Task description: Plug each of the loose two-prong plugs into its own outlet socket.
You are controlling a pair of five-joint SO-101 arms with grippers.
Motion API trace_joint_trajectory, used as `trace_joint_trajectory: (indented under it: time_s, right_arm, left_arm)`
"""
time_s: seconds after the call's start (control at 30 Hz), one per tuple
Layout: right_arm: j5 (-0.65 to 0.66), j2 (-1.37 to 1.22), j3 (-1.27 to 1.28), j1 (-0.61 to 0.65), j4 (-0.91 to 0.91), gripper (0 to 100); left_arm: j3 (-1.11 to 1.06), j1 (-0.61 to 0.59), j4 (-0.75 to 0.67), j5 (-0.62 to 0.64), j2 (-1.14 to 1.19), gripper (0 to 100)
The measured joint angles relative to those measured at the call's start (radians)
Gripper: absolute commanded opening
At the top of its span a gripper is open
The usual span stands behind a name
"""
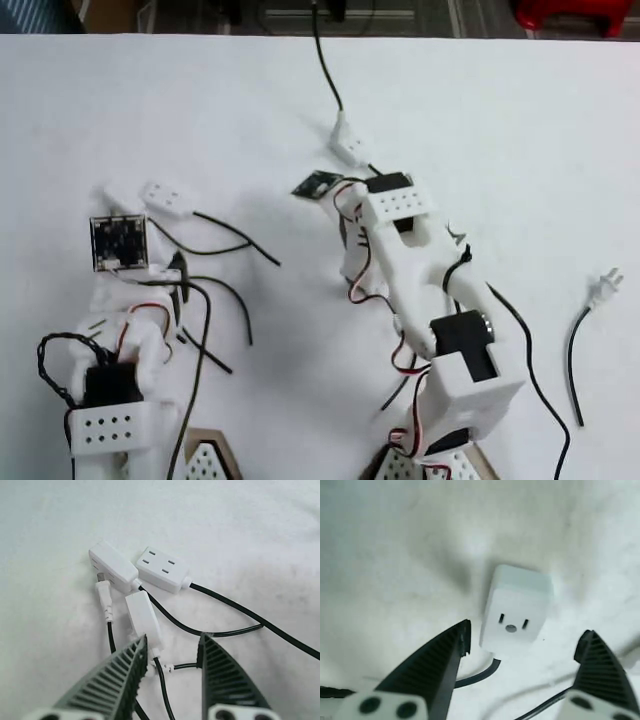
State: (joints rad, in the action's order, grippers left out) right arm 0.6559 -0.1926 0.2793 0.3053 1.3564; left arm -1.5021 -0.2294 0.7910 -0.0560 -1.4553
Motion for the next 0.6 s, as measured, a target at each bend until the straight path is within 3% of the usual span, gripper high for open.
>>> trace_joint_trajectory:
  time_s: [0.6]
  right_arm:
    - [0.038,0.0,0.0,-0.091,-0.029,33.0]
  left_arm:
    - [0.0,0.0,0.0,0.0,0.0,17]
